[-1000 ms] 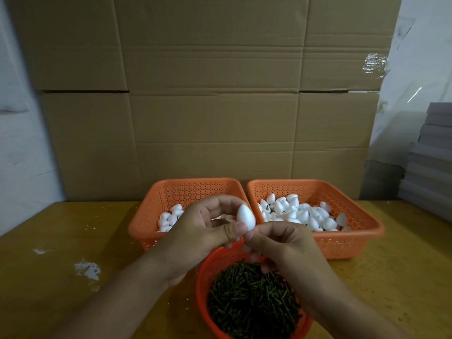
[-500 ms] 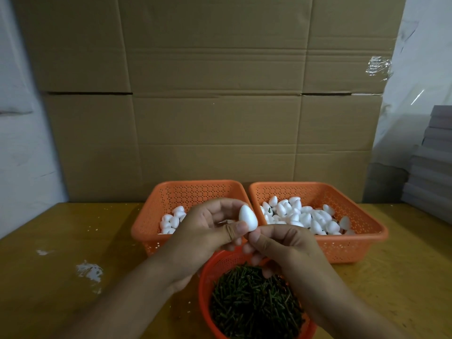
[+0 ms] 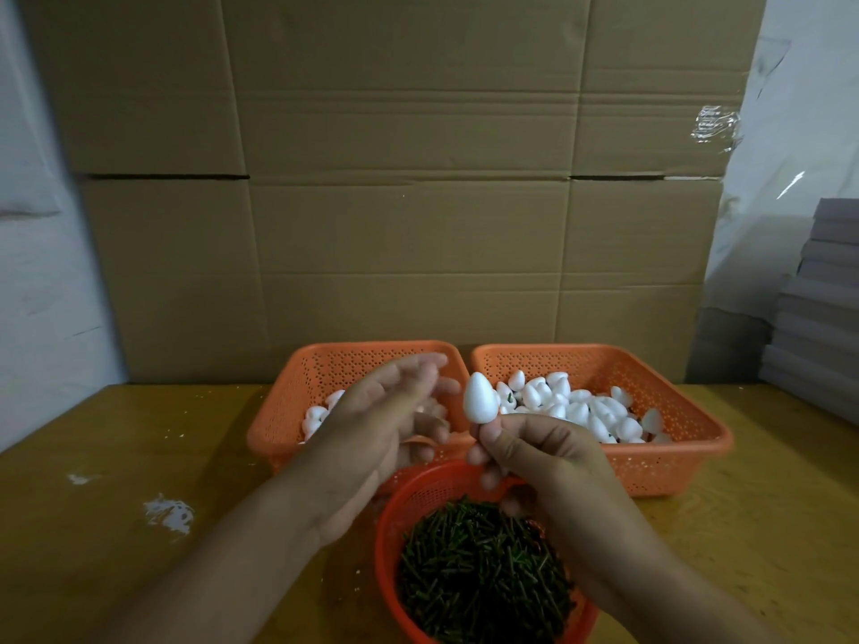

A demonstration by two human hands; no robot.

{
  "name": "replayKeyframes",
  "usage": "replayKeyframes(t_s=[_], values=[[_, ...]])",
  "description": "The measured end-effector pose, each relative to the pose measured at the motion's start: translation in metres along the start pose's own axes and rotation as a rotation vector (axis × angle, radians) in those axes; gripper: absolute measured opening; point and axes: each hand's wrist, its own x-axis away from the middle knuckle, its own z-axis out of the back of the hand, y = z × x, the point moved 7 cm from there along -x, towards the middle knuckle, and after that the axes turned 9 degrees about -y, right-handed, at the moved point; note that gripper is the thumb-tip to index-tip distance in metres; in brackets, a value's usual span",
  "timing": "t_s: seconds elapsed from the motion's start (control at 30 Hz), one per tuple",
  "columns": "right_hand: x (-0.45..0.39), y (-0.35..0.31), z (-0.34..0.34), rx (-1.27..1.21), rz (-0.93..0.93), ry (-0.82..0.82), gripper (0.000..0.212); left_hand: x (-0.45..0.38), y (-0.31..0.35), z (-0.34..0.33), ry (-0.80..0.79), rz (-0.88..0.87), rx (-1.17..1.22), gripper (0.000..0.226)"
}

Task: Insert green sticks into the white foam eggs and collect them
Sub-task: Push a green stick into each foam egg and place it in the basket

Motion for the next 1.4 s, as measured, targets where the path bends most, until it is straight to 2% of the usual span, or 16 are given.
replayKeyframes(t_s=[0.13,0.27,0.47,0.57,0.73,0.8,0.87,1.03,1.13,1.23,1.4], values=[[0.001,0.002,0.001,0.007,-0.002,-0.008,0.017,-0.003,-0.001,0.018,0.165,0.017,0.127,0.024],[-0.001,0.006,0.006,-0.013,-0.039,0.012,0.018,-0.004,-0.002,0.028,0.230,0.022,0.144,0.023],[-0.010,0.009,0.058,-0.126,-0.171,0.248,0.011,-0.006,0.002,0.045,0.257,0.006,0.132,0.022],[-0.012,0.005,0.087,-0.217,-0.164,0.372,0.016,-0.008,0.002,0.051,0.261,0.009,0.119,0.023],[-0.012,0.004,0.111,-0.263,-0.151,0.395,0.023,-0.009,0.000,0.059,0.294,0.017,0.129,0.024],[-0.013,0.007,0.106,-0.186,-0.197,0.330,0.023,-0.010,0.001,0.065,0.311,0.015,0.074,0.023],[-0.014,0.009,0.091,0.003,-0.257,0.190,0.018,-0.011,0.005,0.074,0.332,0.008,-0.064,0.022],[-0.007,0.019,0.033,0.638,-0.307,-0.373,0.014,-0.018,0.018,0.105,0.327,0.041,-0.716,0.021],[0.002,0.031,0.007,1.085,-0.243,-0.657,0.038,-0.028,0.011,0.119,0.226,0.167,-1.016,0.024],[0.010,0.040,-0.010,1.256,-0.195,-0.767,0.043,-0.040,-0.003,0.133,0.130,0.379,-1.311,0.026],[0.010,0.043,-0.015,1.284,-0.218,-0.785,0.039,-0.054,-0.015,0.141,-0.005,0.659,-1.580,0.023]])
